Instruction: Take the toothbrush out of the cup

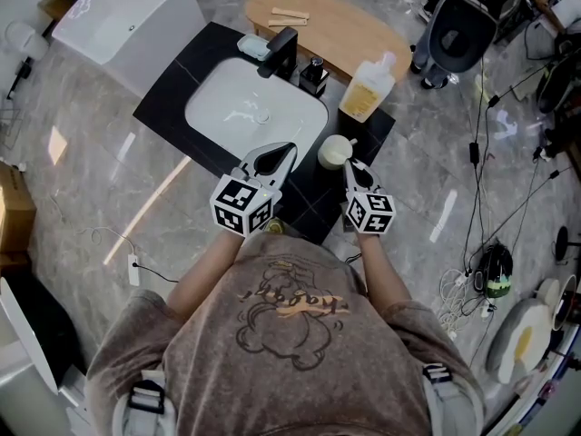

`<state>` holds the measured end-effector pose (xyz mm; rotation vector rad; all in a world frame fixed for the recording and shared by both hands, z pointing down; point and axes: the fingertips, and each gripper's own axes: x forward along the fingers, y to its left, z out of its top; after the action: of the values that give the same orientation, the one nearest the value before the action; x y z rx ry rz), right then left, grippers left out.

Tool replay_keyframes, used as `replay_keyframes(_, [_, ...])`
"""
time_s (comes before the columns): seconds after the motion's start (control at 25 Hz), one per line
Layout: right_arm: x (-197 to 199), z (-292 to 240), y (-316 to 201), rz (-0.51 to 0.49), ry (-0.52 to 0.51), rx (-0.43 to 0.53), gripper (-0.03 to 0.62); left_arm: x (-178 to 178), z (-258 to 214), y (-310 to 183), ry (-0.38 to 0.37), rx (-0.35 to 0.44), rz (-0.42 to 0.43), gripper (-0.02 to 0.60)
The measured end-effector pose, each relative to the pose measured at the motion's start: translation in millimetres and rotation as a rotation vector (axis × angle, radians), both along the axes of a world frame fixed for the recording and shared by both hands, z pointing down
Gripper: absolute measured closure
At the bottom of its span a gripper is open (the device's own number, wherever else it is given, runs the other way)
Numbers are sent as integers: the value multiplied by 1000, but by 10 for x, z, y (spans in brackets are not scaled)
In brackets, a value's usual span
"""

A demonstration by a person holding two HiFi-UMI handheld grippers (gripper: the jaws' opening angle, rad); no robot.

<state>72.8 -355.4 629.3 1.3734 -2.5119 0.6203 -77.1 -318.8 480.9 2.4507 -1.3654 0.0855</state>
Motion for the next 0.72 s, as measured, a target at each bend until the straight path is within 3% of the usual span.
replay_keyframes(0.72, [209,-465,-66,66,0,86,568,224,-12,25,32,-1,64,560])
